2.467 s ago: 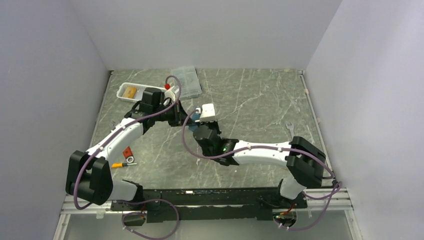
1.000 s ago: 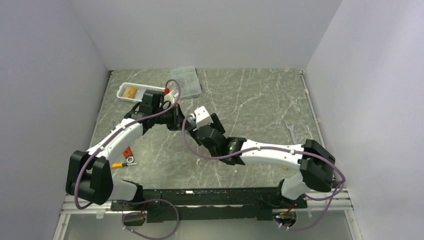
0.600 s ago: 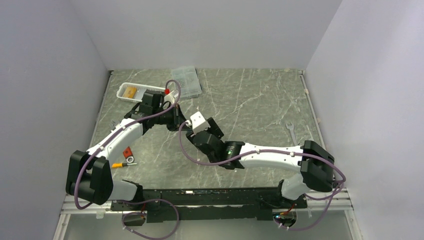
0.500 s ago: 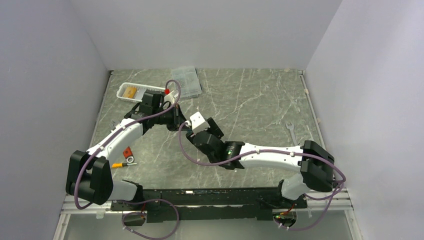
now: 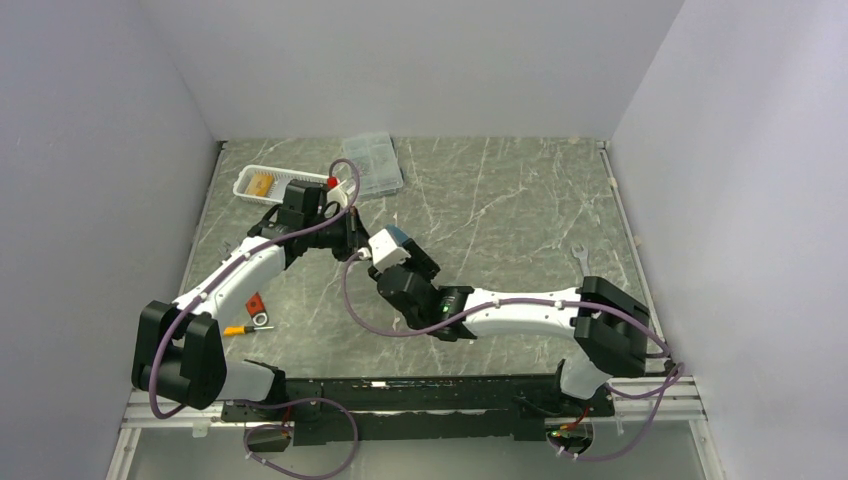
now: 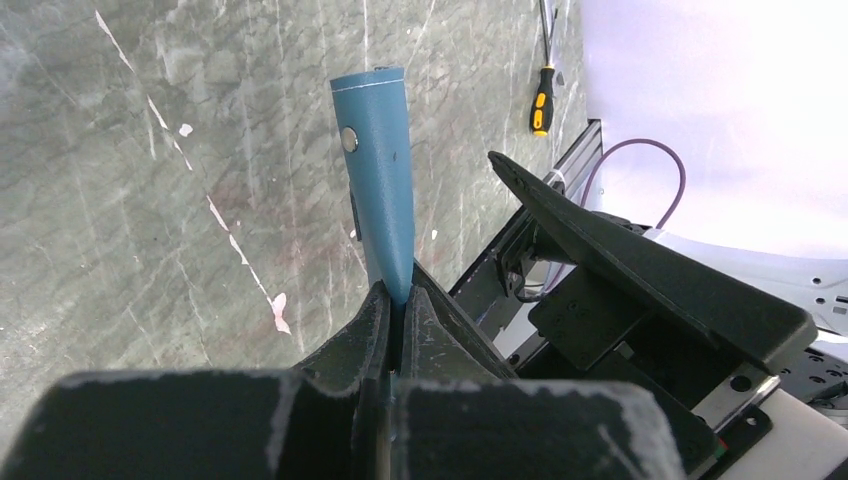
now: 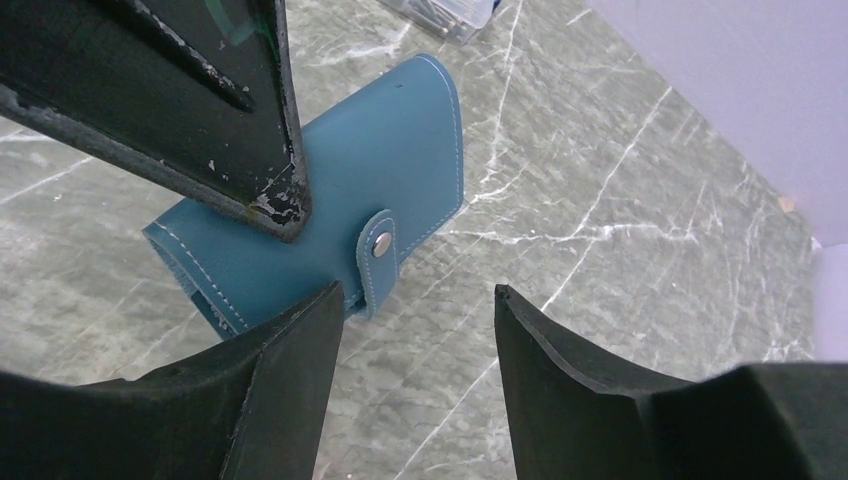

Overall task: Put the credit cards into the card holder
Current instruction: Open the card holder.

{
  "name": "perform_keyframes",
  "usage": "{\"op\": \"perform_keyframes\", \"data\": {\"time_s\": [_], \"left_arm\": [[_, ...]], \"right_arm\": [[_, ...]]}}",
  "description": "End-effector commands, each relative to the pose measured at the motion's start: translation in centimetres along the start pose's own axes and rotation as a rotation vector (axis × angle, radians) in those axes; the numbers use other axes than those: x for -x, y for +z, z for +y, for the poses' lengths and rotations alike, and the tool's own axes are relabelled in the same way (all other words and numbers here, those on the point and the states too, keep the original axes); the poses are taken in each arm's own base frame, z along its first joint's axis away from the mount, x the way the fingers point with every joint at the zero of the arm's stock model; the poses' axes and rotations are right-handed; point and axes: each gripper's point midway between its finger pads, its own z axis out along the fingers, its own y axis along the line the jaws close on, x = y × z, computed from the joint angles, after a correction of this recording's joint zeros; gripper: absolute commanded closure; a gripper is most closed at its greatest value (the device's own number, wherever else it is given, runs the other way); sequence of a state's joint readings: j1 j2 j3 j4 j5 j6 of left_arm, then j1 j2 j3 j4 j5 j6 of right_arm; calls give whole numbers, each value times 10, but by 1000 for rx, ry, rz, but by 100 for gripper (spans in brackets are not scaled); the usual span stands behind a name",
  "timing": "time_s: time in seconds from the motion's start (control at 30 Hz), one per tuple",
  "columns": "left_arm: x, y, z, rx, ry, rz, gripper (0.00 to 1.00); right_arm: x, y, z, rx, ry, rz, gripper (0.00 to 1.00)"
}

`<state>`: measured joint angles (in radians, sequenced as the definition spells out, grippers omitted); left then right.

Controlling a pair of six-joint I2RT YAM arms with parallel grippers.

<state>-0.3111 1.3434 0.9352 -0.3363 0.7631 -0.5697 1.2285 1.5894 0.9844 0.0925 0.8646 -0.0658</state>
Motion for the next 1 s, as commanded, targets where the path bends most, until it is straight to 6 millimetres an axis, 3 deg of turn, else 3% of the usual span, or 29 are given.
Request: {"op": "perform_keyframes", "data": {"time_s": [0.0,0.27,0.53,0.73,0.97], "left_arm": [[3,-9,-27,-96,30,-8,100],[2,-8,-29,-113,16,3,100],[1,-7,-30,-125,4,14,100],[0,-7,-29,-125,3,15,100],[0,-7,-30,-129,1,18,100]], "right_arm": [[8,6,-1,-40,-1,-33,41],[4,10,-14,-138,-8,-80,50],[20,21,-31,-211,34,-133,75],[23,25,-48,-267,87,-143,100],[16,29,-62,-294,212,-125,100]]}}
